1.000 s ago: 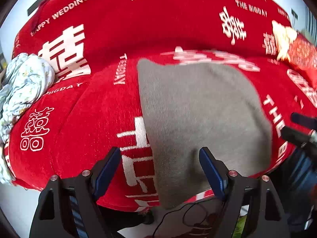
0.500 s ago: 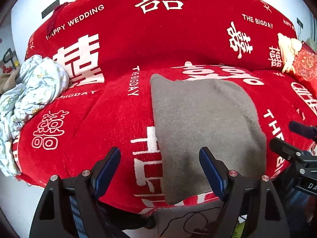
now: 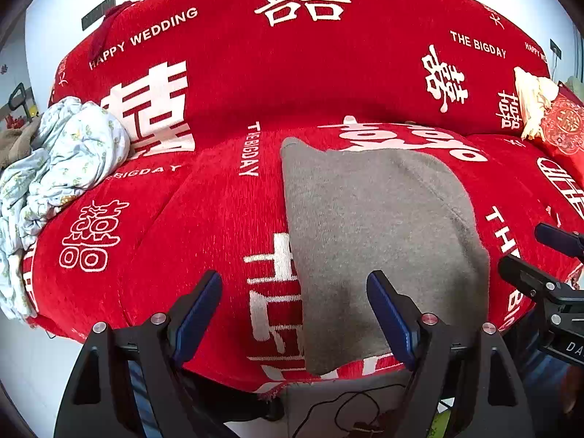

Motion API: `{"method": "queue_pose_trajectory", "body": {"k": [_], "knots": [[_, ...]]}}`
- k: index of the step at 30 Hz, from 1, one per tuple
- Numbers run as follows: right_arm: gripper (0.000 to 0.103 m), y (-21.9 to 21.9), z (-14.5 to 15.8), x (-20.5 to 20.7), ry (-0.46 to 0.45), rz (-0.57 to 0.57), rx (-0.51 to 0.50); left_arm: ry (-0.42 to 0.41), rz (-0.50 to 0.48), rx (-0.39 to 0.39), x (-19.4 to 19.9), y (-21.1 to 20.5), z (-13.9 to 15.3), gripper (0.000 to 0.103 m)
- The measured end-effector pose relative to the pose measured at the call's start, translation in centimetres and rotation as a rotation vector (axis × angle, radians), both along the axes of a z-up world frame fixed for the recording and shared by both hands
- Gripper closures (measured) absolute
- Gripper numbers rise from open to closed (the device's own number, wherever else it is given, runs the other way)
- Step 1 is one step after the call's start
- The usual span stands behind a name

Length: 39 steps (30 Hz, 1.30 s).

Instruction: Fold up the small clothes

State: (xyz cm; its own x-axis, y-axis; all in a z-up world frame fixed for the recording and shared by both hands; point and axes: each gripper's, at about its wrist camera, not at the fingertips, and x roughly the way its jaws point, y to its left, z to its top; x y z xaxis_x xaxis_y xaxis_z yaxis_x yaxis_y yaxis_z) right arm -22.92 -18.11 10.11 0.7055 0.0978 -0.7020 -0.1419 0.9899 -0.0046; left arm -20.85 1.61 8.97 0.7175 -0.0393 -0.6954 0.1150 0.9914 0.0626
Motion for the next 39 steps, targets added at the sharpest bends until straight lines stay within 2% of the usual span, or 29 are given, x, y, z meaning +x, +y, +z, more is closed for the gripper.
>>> {"method": "queue_pose_trajectory", "body": {"k": [27,39], "knots": [[0.023,1.2,0.1,-0.3,-0.005,0.026,-0.031,-0.038,-0.005,0.016,-0.7,-0.2,0.7,0.021],[0.023,1.2,-0.4,-0.2,0.008,0.034,-0.025,-0.03,-0.003,0.03,-0.5,-0.4,0.3,0.021]]}}
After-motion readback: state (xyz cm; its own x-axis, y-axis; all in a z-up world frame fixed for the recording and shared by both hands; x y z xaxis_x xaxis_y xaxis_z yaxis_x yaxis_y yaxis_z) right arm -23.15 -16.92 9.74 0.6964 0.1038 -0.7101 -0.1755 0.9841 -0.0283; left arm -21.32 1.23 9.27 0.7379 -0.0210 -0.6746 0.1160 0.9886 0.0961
